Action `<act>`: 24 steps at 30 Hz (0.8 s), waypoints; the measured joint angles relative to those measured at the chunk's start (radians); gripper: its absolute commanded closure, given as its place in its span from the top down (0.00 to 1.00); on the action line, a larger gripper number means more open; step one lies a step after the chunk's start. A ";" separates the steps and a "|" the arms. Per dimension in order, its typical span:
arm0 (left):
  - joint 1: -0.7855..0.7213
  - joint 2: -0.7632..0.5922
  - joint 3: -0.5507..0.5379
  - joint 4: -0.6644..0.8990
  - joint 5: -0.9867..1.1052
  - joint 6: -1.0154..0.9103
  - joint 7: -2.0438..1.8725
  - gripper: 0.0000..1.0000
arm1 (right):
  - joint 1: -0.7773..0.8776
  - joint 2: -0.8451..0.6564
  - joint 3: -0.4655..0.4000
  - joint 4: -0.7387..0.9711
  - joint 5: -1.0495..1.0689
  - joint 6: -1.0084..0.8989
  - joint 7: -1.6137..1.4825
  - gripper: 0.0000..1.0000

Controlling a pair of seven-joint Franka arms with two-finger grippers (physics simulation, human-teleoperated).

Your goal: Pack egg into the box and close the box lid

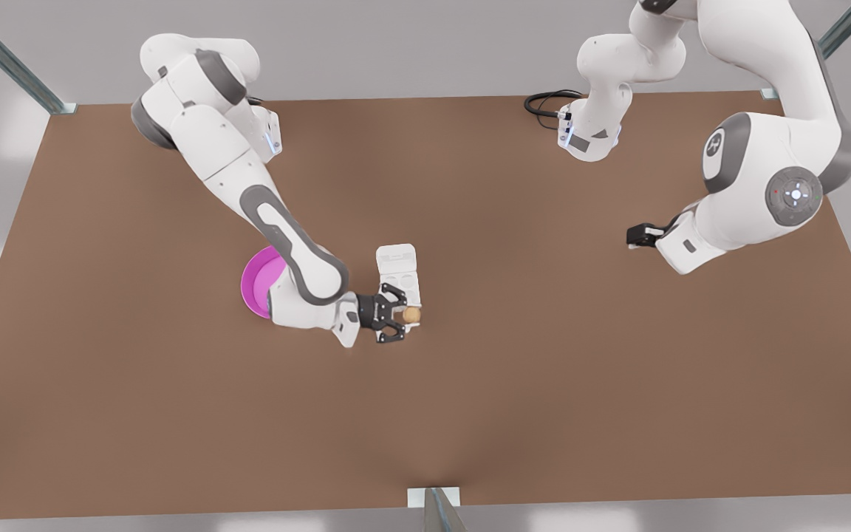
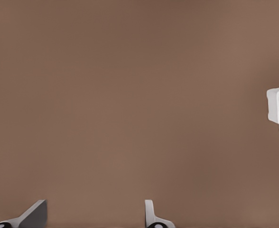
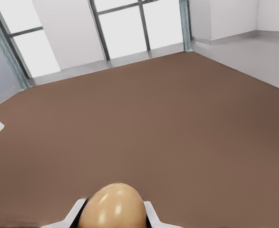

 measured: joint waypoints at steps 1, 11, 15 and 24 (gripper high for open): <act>0.000 0.000 0.000 -0.003 0.000 0.006 0.000 1.00 | -0.009 -0.009 0.003 -0.017 0.010 -0.002 -0.049 0.41; 0.002 0.000 0.000 -0.002 0.001 0.021 0.000 1.00 | -0.075 -0.066 0.014 -0.171 0.048 -0.051 -0.433 0.41; 0.002 0.003 0.000 -0.001 0.001 0.021 0.000 1.00 | -0.097 -0.068 0.015 -0.202 0.048 -0.073 -0.541 0.41; 0.002 0.002 0.000 -0.001 0.006 0.020 0.001 1.00 | -0.117 -0.057 0.014 -0.247 0.048 -0.120 -0.722 0.41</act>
